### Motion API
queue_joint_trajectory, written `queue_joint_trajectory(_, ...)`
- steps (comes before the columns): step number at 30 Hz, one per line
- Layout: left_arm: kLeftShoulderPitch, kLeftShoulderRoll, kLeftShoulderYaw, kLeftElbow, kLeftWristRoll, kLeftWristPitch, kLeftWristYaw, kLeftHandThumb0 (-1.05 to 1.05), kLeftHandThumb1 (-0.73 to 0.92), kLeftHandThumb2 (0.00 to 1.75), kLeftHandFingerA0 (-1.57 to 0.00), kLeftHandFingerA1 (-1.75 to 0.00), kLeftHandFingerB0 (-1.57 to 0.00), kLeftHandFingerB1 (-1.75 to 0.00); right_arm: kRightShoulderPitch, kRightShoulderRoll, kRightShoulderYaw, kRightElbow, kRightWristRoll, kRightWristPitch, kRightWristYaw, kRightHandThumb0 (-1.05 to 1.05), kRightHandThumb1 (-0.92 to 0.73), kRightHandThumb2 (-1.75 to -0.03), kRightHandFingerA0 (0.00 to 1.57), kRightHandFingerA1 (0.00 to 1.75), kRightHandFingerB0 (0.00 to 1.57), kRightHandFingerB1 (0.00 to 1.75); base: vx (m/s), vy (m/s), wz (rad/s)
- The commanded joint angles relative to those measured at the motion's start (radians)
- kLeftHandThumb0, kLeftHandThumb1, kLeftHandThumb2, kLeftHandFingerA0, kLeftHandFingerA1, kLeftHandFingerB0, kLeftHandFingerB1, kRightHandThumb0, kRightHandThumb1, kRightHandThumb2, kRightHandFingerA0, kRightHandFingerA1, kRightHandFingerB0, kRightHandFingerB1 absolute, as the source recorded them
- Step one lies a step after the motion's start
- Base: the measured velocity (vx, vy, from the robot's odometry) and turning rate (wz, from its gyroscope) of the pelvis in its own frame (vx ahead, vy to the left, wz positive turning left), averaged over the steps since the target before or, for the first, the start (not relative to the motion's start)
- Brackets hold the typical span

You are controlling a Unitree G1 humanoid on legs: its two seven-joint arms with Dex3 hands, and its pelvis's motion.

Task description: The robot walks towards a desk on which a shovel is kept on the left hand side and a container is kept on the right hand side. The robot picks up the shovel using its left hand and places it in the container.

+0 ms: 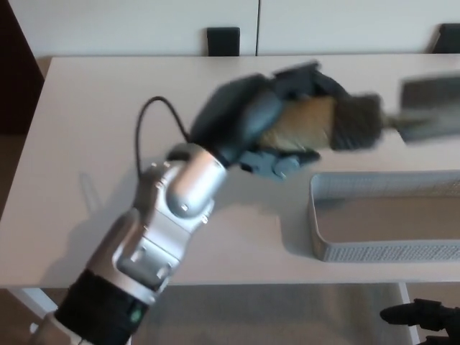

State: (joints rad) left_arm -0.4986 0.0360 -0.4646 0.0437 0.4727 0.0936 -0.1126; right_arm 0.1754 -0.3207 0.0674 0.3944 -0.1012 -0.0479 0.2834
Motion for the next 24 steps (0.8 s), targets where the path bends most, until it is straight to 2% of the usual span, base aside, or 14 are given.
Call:
queue_joint_trajectory(1, 0.022, 0.002, -0.078, -0.016, 0.095, 0.098, -0.043, -0.26, 0.77, 0.62, -0.78, -1.70, -0.78, -1.00, 0.008, -0.018, -0.001, -0.004, 0.000, 0.004, 0.019, -0.18, -0.51, -0.54, 0.76, 0.59, 0.55, 0.48, 0.00, 0.000, 0.00)
queue_joint_trajectory(4, 0.024, -0.007, -0.111, 0.011, 0.116, 0.121, -0.040, -0.24, 0.77, 0.61, -0.79, -1.72, -0.74, -1.08, 0.015, -0.020, 0.002, -0.006, -0.004, -0.005, 0.020, -0.17, -0.51, -0.54, 0.77, 0.59, 0.55, 0.49, 0.00, 0.000, 0.00)
queue_joint_trajectory(5, 0.028, -0.010, -0.118, 0.019, 0.118, 0.132, -0.042, -0.25, 0.77, 0.61, -0.80, -1.71, -0.71, -1.19, 0.018, -0.021, 0.003, -0.006, -0.004, -0.010, 0.025, -0.18, -0.51, -0.54, 0.77, 0.59, 0.55, 0.49, 0.00, 0.000, 0.00)
queue_joint_trajectory(7, 0.032, -0.014, -0.124, 0.032, 0.120, 0.140, -0.038, -0.26, 0.77, 0.63, -0.78, -1.68, -0.76, -1.01, 0.025, -0.023, 0.006, -0.019, -0.008, -0.002, 0.026, -0.19, -0.51, -0.55, 0.79, 0.60, 0.55, 0.48, 0.00, 0.000, 0.00)
queue_joint_trajectory(8, 0.035, -0.018, -0.129, 0.043, 0.127, 0.150, -0.033, -0.24, 0.78, 0.63, -0.78, -1.68, -0.75, -1.07, 0.031, -0.025, 0.007, -0.031, -0.011, 0.005, 0.027, -0.19, -0.52, -0.55, 0.78, 0.60, 0.55, 0.48, 0.00, 0.000, 0.00)
queue_joint_trajectory(11, 0.030, -0.023, -0.132, 0.066, 0.144, 0.182, -0.035, -0.26, 0.77, 0.61, -0.77, -1.71, -0.75, -1.03, 0.032, -0.024, 0.004, -0.028, -0.007, 0.001, 0.030, -0.19, -0.51, -0.54, 0.79, 0.60, 0.55, 0.49, 0.00, 0.000, 0.00)
queue_joint_trajectory(12, 0.022, -0.024, -0.132, 0.080, 0.154, 0.207, -0.041, -0.28, 0.74, 0.62, -0.74, -1.65, -0.70, -1.00, 0.032, -0.027, 0.006, -0.025, -0.012, -0.001, 0.029, -0.28, -0.47, -0.63, 0.76, 0.63, 0.54, 0.53, 0.00, 0.000, 0.00)
queue_joint_trajectory(13, 0.020, -0.029, -0.121, 0.096, 0.149, 0.212, -0.030, -0.25, 0.73, 0.63, -0.79, -1.65, -0.70, -1.14, 0.031, -0.029, 0.007, -0.020, -0.015, -0.003, 0.029, -0.28, -0.47, -0.63, 0.74, 0.62, 0.54, 0.53, 0.00, 0.000, 0.00)
queue_joint_trajectory(16, 0.020, -0.034, -0.111, 0.112, 0.150, 0.204, -0.014, -0.21, 0.72, 0.62, -0.80, -1.65, -0.71, -1.17, 0.031, -0.028, 0.007, -0.019, -0.016, -0.002, 0.028, -0.28, -0.47, -0.63, 0.74, 0.62, 0.55, 0.53, 0.00, 0.000, 0.00)
queue_joint_trajectory(17, 0.021, -0.035, -0.108, 0.114, 0.158, 0.210, -0.004, -0.21, 0.70, 0.62, -0.80, -1.65, -0.73, -1.09, 0.029, -0.029, 0.007, -0.019, -0.016, 0.005, 0.029, -0.22, -0.51, -0.54, 0.76, 0.58, 0.56, 0.48, 0.00, 0.000, 0.00)
queue_joint_trajectory(18, 0.016, -0.037, -0.096, 0.125, 0.162, 0.231, 0.000, -0.26, 0.70, 0.64, -0.80, -1.61, -0.77, -0.92, 0.025, -0.026, 0.005, -0.005, -0.010, -0.001, 0.032, -0.29, -0.47, -0.64, 0.73, 0.62, 0.54, 0.53, 0.00, 0.000, 0.00)
queue_joint_trajectory(19, 0.012, -0.041, -0.090, 0.128, 0.164, 0.240, -0.001, -0.23, 0.69, 0.63, -0.81, -1.57, -0.80, -0.88, 0.022, -0.025, 0.003, 0.001, -0.007, -0.003, 0.034, -0.29, -0.47, -0.63, 0.73, 0.62, 0.55, 0.53, 0.00, 0.000, 0.00)
queue_joint_trajectory(21, 0.017, -0.038, -0.082, 0.111, 0.169, 0.248, -0.008, -0.24, 0.69, 0.64, -0.76, -1.56, -0.77, -0.92, 0.024, -0.027, 0.002, 0.001, -0.007, -0.006, 0.037, -0.28, -0.47, -0.64, 0.73, 0.63, 0.55, 0.53, 0.00, 0.000, 0.00)
queue_joint_trajectory(24, 0.021, -0.040, -0.080, 0.096, 0.185, 0.255, 0.004, -0.23, 0.65, 0.62, -0.80, -1.54, -0.81, -0.81, 0.024, -0.027, 0.001, -0.003, -0.006, 0.002, 0.040, -0.28, -0.47, -0.63, 0.73, 0.62, 0.55, 0.53, 0.00, 0.000, 0.00)
